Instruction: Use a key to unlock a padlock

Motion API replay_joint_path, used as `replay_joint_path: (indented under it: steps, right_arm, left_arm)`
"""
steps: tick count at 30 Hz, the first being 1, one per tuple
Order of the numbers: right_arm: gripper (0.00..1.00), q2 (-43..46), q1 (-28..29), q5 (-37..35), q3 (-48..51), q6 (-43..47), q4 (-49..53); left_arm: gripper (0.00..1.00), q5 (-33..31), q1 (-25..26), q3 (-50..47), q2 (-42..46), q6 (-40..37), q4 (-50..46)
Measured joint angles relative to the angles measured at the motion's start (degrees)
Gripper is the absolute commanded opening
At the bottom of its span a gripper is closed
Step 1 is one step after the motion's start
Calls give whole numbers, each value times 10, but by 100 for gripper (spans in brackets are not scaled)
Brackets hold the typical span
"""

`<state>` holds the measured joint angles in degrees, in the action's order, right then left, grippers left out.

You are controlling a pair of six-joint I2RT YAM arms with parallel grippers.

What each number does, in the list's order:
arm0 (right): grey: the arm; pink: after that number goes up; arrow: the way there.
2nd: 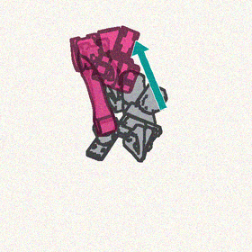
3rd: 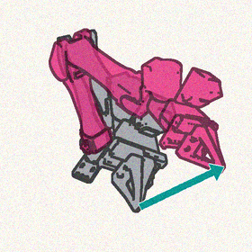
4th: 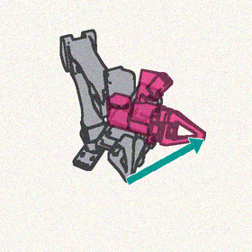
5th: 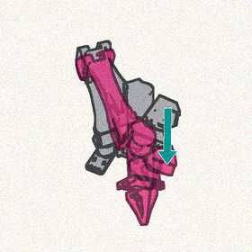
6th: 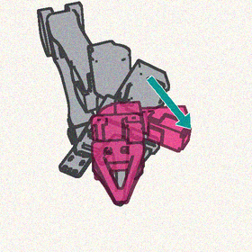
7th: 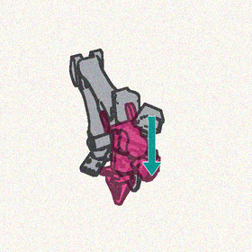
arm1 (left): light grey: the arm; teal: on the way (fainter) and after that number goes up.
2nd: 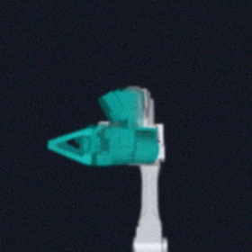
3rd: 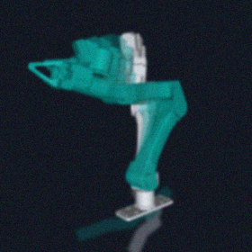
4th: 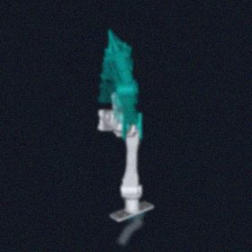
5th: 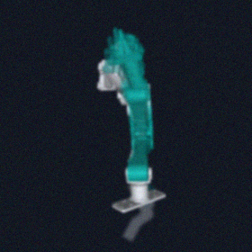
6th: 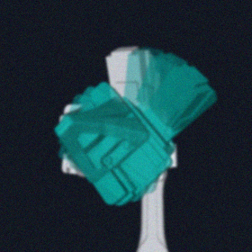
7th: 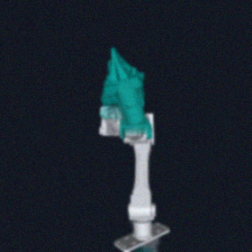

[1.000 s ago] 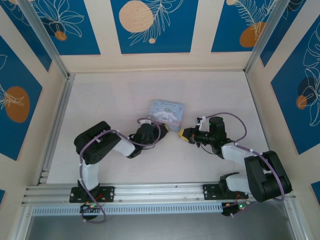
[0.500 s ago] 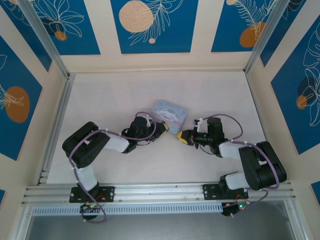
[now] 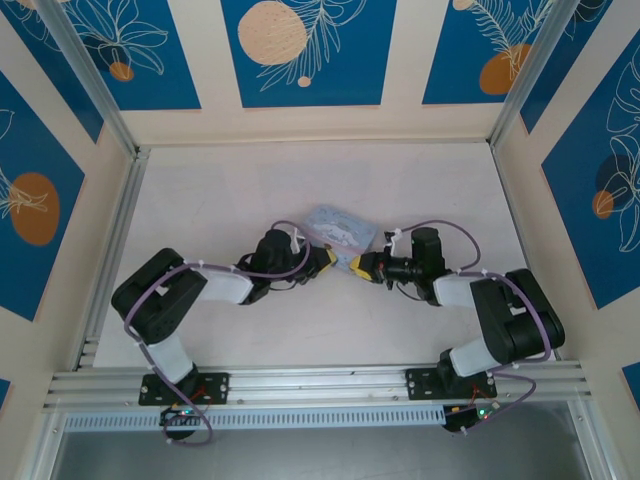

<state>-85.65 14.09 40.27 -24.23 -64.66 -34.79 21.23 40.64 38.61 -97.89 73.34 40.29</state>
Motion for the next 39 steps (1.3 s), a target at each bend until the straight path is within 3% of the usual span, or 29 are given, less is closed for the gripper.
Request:
replay_joint_path:
  steps: [9,17,29,39]
  right_arm:
    - [0,-59,-11,35,-42,-19,-50]
    - [0,-39,-10,27,-27,-48,-67]
    - [0,99,56,-63,9,-99,13]
    - [0,100,100,-135,18,-160,30]
  left_arm:
    - [0,-7,-13,-4,29,-2,-9]
    - [0,-23,-11,-21,45,27,-8]
    - [0,-64,-10,-50,56,87,17]
    - [0,-66,-10,-51,56,117,52]
